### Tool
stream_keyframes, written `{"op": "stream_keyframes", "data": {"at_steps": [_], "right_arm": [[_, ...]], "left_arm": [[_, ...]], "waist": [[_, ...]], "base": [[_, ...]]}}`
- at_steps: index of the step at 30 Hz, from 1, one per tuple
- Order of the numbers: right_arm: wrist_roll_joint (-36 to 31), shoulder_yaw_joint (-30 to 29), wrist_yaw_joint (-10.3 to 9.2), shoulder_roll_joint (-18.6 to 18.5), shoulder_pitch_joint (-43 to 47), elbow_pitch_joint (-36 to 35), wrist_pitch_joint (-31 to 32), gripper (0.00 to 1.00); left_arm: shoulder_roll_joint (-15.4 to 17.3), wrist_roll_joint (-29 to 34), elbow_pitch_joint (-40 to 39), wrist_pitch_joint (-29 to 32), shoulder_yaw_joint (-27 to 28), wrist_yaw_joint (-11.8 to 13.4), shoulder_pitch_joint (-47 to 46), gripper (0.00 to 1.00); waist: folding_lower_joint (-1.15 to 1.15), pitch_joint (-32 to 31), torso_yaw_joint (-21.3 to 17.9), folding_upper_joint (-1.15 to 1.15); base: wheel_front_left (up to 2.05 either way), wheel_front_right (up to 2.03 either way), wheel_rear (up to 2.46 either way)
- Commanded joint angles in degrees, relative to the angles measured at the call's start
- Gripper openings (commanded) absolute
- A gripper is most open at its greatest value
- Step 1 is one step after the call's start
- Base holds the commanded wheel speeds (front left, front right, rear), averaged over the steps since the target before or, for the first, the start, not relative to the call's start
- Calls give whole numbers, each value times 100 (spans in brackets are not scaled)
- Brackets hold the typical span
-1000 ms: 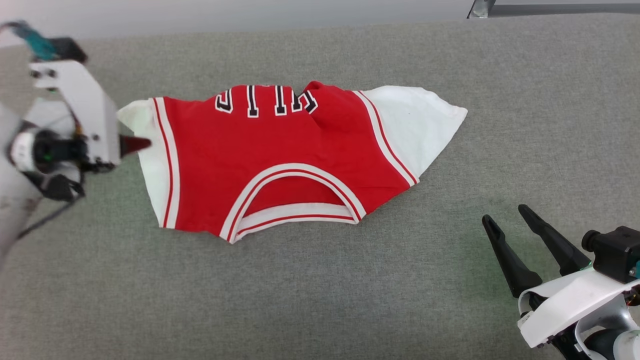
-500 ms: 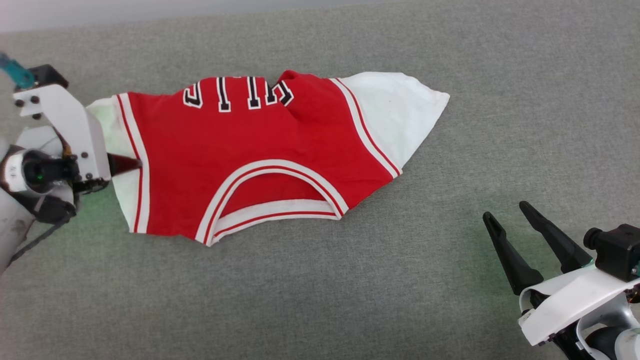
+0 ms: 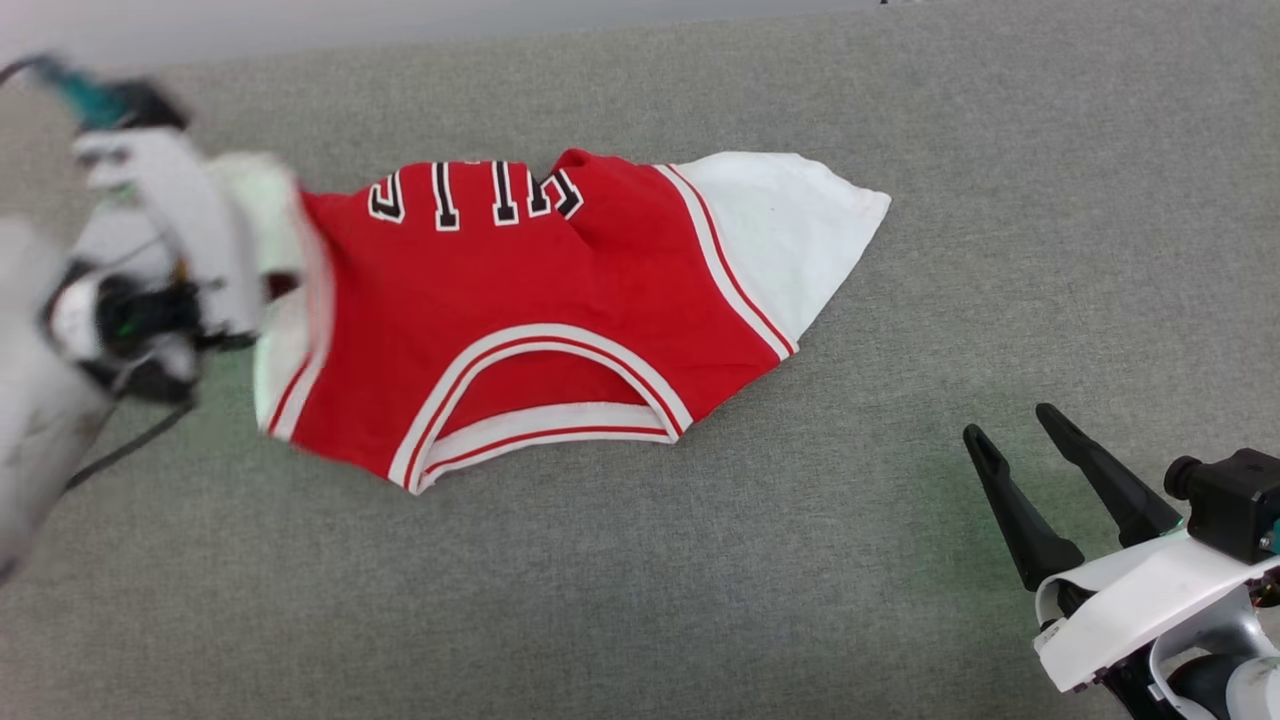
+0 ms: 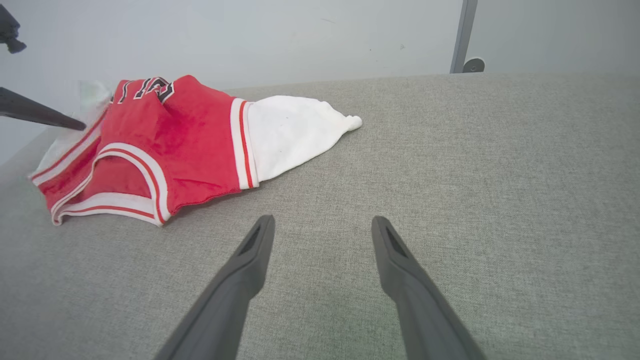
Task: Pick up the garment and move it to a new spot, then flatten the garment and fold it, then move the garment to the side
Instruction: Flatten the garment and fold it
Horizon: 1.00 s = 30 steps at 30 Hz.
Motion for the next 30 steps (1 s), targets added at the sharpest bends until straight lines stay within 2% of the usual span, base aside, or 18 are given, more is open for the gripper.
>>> {"op": "stream_keyframes", "data": {"at_steps": [1,7,12,13,14,15,17,18,19,23,27,30], "right_arm": [[6,15,-4,22,21,0,-15,100],[48,105,-4,81,-90,40,-82,100],[94,144,-4,81,-155,107,-163,100],[99,138,-4,87,-152,127,-175,100],[106,131,-4,98,-151,145,-205,100],[110,114,-4,104,-139,167,-218,100],[118,71,-4,118,-81,202,-257,100],[120,60,-4,122,-56,222,-262,100],[118,60,-4,127,-53,236,-265,100],[118,119,-4,113,-129,222,-238,100],[108,163,-4,89,-204,190,-207,100],[126,175,-4,79,-258,182,-229,100]], "left_arm": [[-168,91,-145,8,-43,-61,-135,0],[-903,359,-594,73,-265,21,-476,0],[-1131,551,-455,114,-462,105,-536,0],[-1112,578,-383,81,-470,112,-521,11],[-1080,602,-325,59,-479,80,-511,13],[-1065,528,-292,38,-423,52,-488,20],[-1036,386,-302,-22,-272,-17,-508,49],[-996,355,-332,-21,-237,-46,-548,81],[-935,369,-387,-8,-221,-82,-601,100],[-755,340,-680,51,-118,-108,-760,100],[-546,399,-829,81,-63,17,-867,100],[-529,345,-830,83,-30,74,-837,100]], "waist": [[0,4,-2,0],[0,101,-65,0],[0,200,-182,0],[0,212,-196,0],[0,217,-203,0],[0,211,-199,0],[0,188,-151,0],[0,176,-117,0],[0,163,-81,0],[0,119,31,0],[0,147,52,0],[0,198,15,0]], "base": [[0,0,0],[0,0,0],[0,0,0],[0,0,0],[0,0,0],[0,0,0],[0,0,0],[0,0,0],[0,0,0],[0,0,0],[0,0,0],[0,0,0]]}}
